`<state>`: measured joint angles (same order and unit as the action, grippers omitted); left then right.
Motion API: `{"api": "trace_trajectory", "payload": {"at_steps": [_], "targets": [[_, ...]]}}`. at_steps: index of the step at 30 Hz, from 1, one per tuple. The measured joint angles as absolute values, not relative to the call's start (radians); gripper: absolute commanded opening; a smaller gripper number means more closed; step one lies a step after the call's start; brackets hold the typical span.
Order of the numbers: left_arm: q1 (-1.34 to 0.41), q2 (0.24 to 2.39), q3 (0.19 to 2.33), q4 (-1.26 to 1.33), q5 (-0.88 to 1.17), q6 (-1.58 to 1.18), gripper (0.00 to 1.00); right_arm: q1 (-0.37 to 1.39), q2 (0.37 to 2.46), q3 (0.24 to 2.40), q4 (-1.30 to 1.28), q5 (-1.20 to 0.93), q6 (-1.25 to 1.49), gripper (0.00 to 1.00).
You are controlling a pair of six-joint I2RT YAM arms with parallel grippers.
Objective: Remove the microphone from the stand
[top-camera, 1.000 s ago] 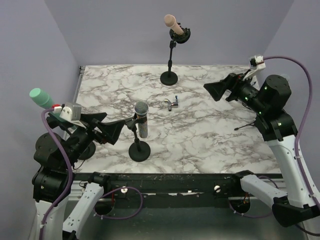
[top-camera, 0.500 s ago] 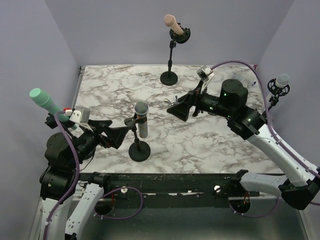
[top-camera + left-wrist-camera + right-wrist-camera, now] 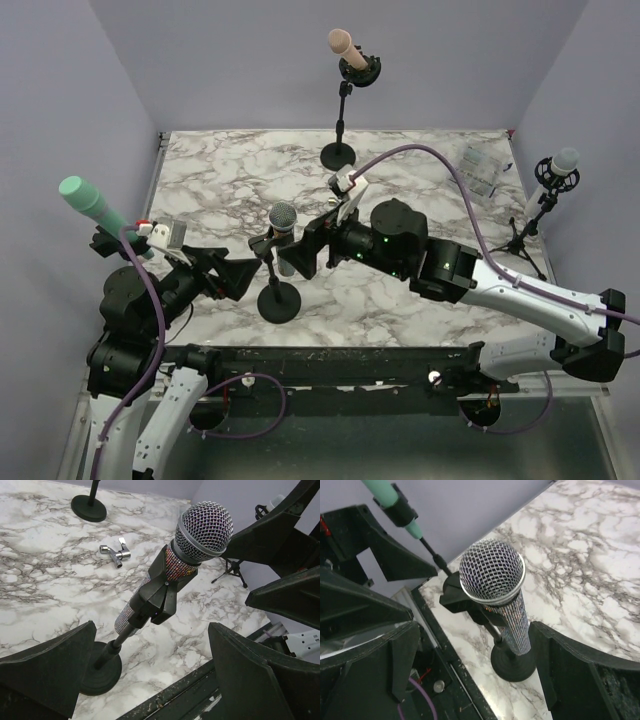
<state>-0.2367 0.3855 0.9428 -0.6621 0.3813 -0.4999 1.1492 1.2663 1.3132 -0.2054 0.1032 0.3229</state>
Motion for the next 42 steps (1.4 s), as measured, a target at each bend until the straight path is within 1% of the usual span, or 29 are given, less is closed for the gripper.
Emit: {"api": "trace_trajectory", "payload": {"at_steps": [5,11,20,27,30,32,35,39,42], "targets": [[-0.237,0.384,0.926,-0.663,0.381,-0.503,0.99,1.25,1.325,1.374,-0.181,0.36,0.307,0.91],[-0.237,0.377,0.906,-0.662,0.381,-0.503,0.99,1.3,1.395,1.415,-0.159,0.592,0.282,0.9],[-0.237,0.373,0.889,-0.661,0.381,-0.506,0.99,1.353,1.472,1.45,-0.093,0.783,0.218,0.86],[-0.237,0.365,0.883,-0.661,0.381,-0.506,0.99,1.394,1.532,1.473,-0.027,0.915,0.163,0.84],[-0.237,0.362,0.881,-0.661,0.381,-0.506,0.99,1.395,1.553,1.475,-0.002,0.943,0.139,0.77],[-0.237,0.361,0.88,-0.661,0.381,-0.506,0.99,1.395,1.563,1.475,0.013,0.954,0.123,0.76],[-0.237,0.36,0.88,-0.661,0.381,-0.506,0.99,1.395,1.578,1.475,0.04,0.959,0.094,0.7],[-0.237,0.357,0.877,-0.66,0.383,-0.505,0.99,1.395,1.59,1.475,0.06,0.958,0.069,0.57],[-0.237,0.356,0.873,-0.659,0.388,-0.493,0.99,1.395,1.59,1.474,0.067,0.955,0.053,0.42]]}}
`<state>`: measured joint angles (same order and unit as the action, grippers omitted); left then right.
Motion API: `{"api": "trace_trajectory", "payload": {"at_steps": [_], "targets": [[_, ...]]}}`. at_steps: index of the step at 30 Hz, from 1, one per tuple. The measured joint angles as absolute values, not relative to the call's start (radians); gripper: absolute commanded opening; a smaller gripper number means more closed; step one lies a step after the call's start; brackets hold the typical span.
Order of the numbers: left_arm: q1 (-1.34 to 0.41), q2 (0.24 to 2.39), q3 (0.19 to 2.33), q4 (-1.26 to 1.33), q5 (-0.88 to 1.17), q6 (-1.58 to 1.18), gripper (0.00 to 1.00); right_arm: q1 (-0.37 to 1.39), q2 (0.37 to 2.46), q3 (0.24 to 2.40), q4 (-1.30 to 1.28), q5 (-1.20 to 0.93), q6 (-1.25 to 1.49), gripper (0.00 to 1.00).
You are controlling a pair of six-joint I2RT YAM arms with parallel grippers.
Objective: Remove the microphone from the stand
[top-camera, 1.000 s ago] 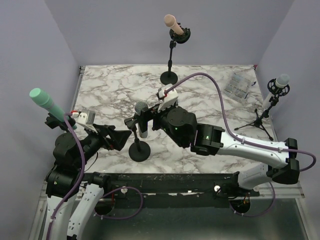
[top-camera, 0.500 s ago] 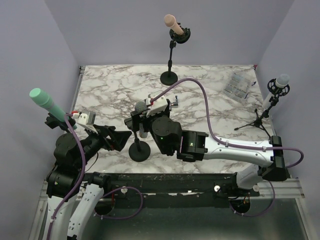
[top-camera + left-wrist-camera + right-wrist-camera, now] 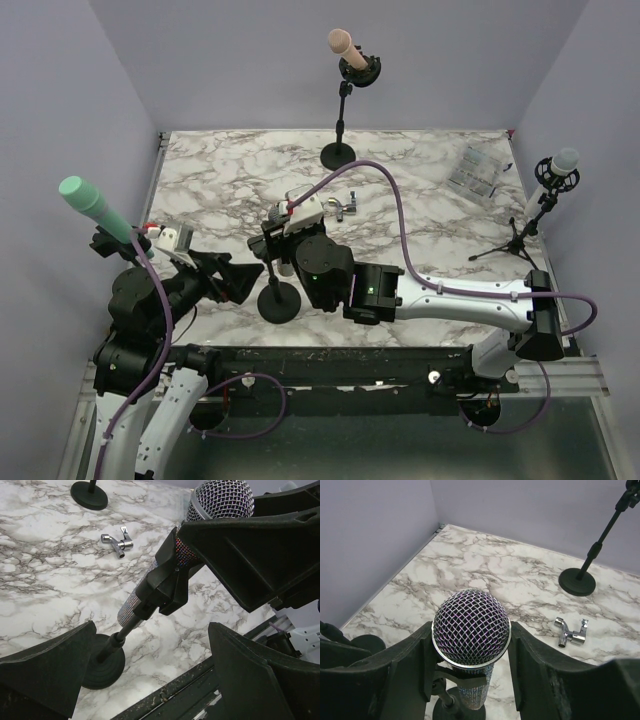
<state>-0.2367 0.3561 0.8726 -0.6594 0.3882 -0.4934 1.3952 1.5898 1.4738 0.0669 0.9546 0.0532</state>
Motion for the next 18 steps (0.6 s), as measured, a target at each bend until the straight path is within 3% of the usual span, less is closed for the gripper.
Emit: {"api": "trace_trajectory", "payload": {"at_steps": [5,14,18], "targets": [[-0.237,0.358,0.873,-0.642,0.395,-0.447,0.99,1.395,1.589,1.465,0.086,0.951,0.04,0.24],[-0.237,0.403,0.838,-0.501,0.466,-0.295,0.99,1.395,1.576,1.438,0.118,0.934,0.033,0.2],[-0.237,0.431,0.8,-0.434,0.528,-0.235,0.91,1.395,1.576,1.436,0.123,0.933,0.032,0.2]]}}
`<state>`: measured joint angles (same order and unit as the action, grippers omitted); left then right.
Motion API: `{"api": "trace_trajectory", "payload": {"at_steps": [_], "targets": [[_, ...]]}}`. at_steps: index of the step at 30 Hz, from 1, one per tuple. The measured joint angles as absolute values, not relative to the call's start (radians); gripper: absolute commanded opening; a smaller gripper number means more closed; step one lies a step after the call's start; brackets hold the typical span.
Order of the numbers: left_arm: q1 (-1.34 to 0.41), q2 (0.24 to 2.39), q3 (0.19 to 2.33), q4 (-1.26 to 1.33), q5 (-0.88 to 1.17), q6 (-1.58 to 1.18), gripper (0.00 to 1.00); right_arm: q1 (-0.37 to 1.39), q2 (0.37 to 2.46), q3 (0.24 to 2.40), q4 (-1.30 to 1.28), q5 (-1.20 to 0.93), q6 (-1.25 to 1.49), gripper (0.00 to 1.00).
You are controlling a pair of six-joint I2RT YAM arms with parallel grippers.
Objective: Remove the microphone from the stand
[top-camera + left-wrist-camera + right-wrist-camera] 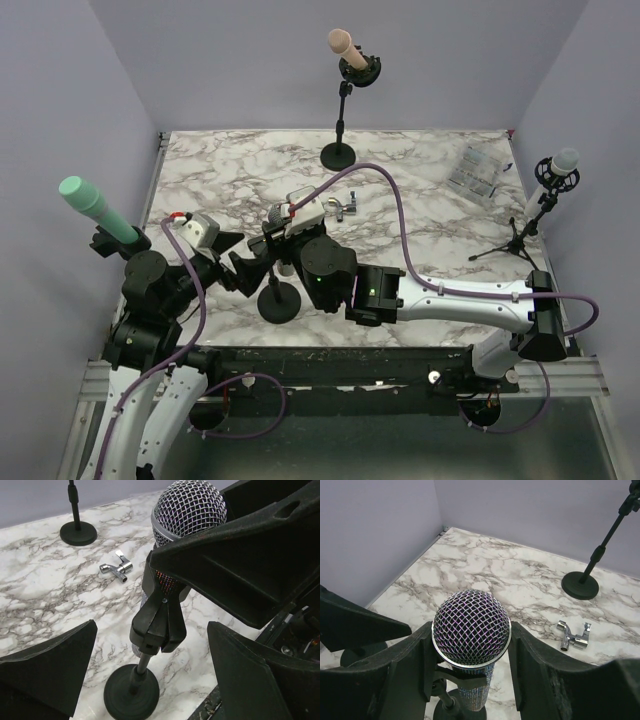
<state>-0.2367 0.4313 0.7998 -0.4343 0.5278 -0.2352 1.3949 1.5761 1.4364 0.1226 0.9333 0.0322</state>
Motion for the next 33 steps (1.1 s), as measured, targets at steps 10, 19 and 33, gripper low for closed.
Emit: {"api": "trace_trajectory", "payload": {"at_steps": [10,19,33], "targets": [[-0.237,0.475,0.777,-0.335,0.59,-0.179,0.87,1.395,1.565,1.422,0.134,0.929,0.032,0.2],[-0.239,0.521,0.774,-0.306,0.626,-0.169,0.0,1.395,1.561,1.417,0.133,0.926,0.031,0.13],[-0.24,0.527,0.738,-0.221,0.641,-0.157,0.0,1.394,1.551,1.416,0.167,0.946,-0.043,0.01]]}}
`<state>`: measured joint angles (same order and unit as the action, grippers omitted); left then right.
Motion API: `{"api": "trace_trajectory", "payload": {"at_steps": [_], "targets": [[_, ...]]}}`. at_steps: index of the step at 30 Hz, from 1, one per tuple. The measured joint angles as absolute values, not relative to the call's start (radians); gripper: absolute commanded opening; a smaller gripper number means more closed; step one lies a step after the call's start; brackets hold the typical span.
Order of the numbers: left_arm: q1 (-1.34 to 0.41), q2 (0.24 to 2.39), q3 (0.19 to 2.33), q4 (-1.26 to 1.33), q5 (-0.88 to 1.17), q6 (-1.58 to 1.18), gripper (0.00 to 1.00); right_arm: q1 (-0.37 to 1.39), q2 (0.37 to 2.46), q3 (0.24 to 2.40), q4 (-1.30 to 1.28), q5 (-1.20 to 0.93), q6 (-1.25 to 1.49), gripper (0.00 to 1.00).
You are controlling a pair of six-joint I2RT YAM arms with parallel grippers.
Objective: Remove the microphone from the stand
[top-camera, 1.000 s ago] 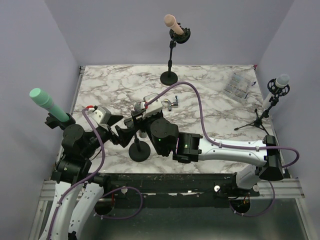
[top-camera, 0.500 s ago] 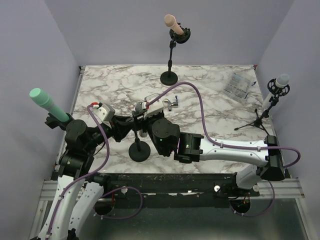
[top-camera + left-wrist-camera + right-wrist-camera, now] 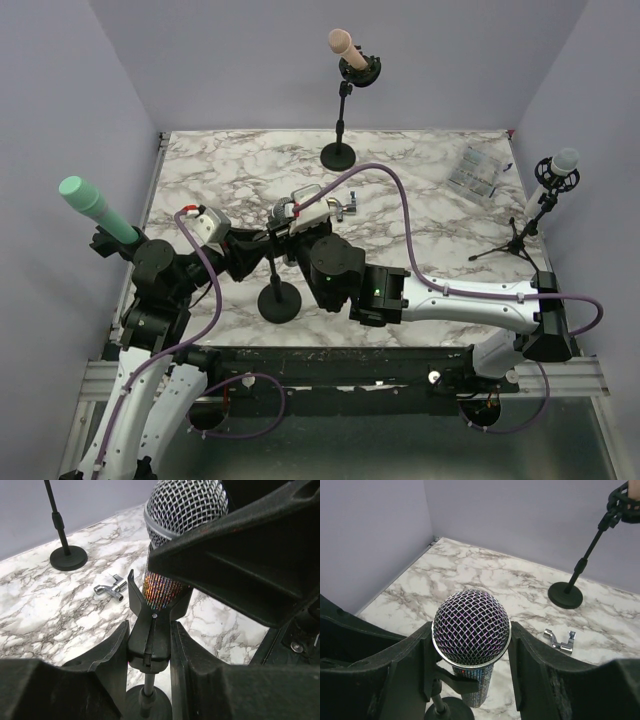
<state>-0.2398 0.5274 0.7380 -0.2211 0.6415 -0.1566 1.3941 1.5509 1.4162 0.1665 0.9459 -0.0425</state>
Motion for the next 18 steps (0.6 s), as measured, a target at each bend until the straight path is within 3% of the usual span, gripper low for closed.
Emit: {"api": "trace_trajectory", "payload": {"at_steps": [10,18], "targets": [[-0.242,0.523,0.721,-0.189,0.649,-0.165,0.0,1.354,1.541,1.416,0.305,1.011,-0.212,0.01],[-0.262,0.556,0.713,-0.131,0.656,-0.232,0.0,1.275,1.398,1.35,0.327,1.037,-0.238,0.01]]}}
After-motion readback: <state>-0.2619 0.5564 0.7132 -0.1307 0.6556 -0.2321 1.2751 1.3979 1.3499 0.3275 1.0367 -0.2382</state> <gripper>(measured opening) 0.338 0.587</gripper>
